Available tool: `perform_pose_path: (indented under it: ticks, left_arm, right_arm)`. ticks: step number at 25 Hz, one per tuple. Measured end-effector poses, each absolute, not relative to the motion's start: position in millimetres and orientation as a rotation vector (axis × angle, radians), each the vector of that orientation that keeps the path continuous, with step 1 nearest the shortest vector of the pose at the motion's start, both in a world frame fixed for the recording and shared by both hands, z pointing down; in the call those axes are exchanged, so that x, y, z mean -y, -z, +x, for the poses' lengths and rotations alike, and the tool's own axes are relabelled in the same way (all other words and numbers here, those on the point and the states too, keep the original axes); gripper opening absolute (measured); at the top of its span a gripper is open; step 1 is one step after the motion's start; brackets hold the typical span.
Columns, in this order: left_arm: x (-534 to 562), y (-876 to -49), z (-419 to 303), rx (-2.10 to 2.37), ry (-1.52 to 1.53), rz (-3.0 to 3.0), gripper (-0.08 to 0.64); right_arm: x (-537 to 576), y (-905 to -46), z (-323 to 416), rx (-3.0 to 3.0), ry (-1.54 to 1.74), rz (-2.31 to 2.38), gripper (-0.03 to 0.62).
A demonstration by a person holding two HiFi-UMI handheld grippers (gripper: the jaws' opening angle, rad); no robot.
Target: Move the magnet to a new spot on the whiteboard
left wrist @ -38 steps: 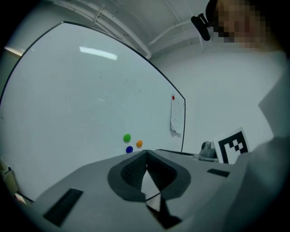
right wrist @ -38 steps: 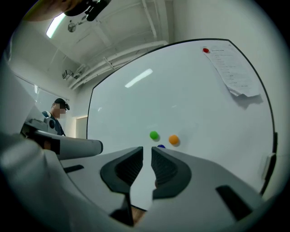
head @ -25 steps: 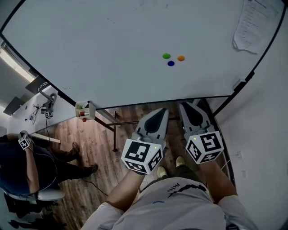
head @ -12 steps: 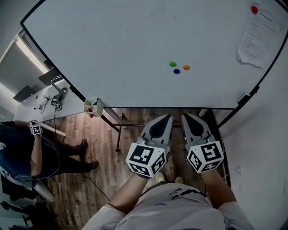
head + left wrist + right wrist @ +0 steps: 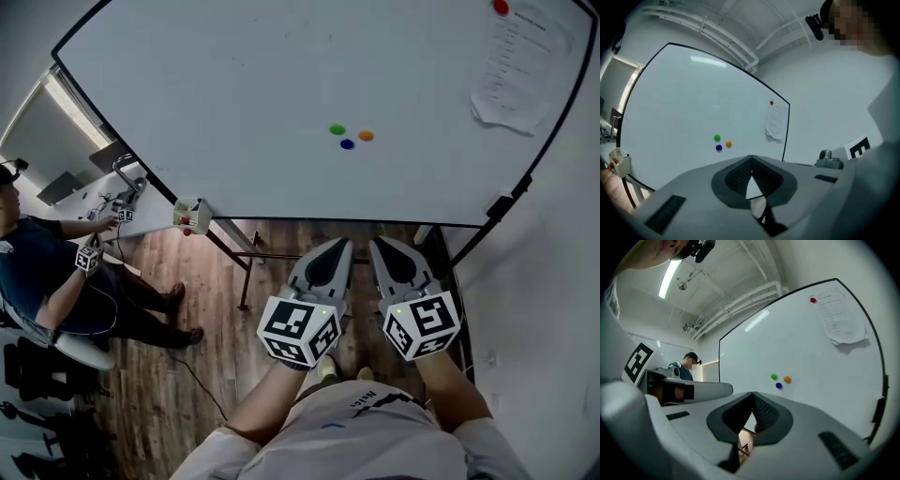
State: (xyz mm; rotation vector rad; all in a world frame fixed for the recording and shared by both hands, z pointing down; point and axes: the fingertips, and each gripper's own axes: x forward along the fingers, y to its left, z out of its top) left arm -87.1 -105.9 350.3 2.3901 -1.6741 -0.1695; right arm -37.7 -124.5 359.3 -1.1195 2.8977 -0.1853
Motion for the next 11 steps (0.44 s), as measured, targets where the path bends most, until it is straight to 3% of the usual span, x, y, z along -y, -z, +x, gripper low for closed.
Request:
perform_pose_path:
  ticks: [11]
  left_arm:
    - [91, -347, -59, 1.708, 0.159, 2.378, 0.011]
  right_arm:
    - [109, -357, -13, -2.927, 0.161, -1.065, 0.014]
